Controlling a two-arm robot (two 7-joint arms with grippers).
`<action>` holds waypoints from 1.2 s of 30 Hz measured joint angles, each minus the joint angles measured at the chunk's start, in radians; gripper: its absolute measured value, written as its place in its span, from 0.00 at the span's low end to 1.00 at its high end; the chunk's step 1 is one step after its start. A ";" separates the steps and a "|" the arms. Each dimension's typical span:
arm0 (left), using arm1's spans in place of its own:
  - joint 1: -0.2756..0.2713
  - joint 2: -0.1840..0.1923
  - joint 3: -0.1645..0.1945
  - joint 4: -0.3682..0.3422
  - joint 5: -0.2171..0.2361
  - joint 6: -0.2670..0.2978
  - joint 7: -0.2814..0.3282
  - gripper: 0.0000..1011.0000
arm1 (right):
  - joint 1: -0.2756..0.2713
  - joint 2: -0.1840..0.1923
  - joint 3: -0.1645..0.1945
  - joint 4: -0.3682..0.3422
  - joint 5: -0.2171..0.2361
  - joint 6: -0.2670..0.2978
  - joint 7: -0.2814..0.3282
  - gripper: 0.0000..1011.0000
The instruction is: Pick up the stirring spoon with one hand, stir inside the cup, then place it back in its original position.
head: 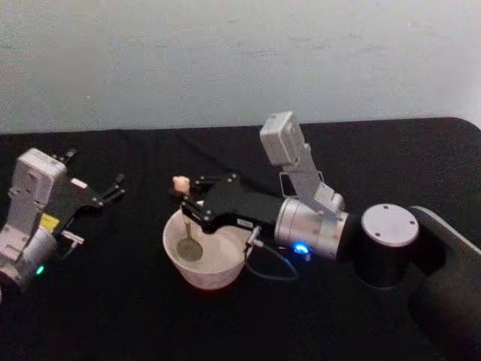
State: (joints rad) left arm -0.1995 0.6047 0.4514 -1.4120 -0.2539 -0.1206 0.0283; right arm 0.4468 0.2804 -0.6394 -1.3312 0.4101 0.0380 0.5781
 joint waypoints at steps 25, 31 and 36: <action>0.000 0.000 0.000 0.000 0.000 0.000 0.000 0.99 | -0.043 0.072 0.070 -0.059 -0.024 0.018 -0.030 0.19; 0.000 0.000 0.000 0.000 0.000 0.000 0.000 0.99 | -0.091 0.118 0.065 -0.140 0.003 0.037 0.006 0.19; 0.000 0.000 0.000 0.000 0.000 0.000 0.000 0.99 | -0.101 0.124 0.046 -0.168 0.020 0.048 0.027 0.19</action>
State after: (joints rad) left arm -0.1995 0.6047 0.4514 -1.4120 -0.2539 -0.1206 0.0283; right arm 0.3457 0.4047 -0.5933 -1.4995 0.4301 0.0863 0.6050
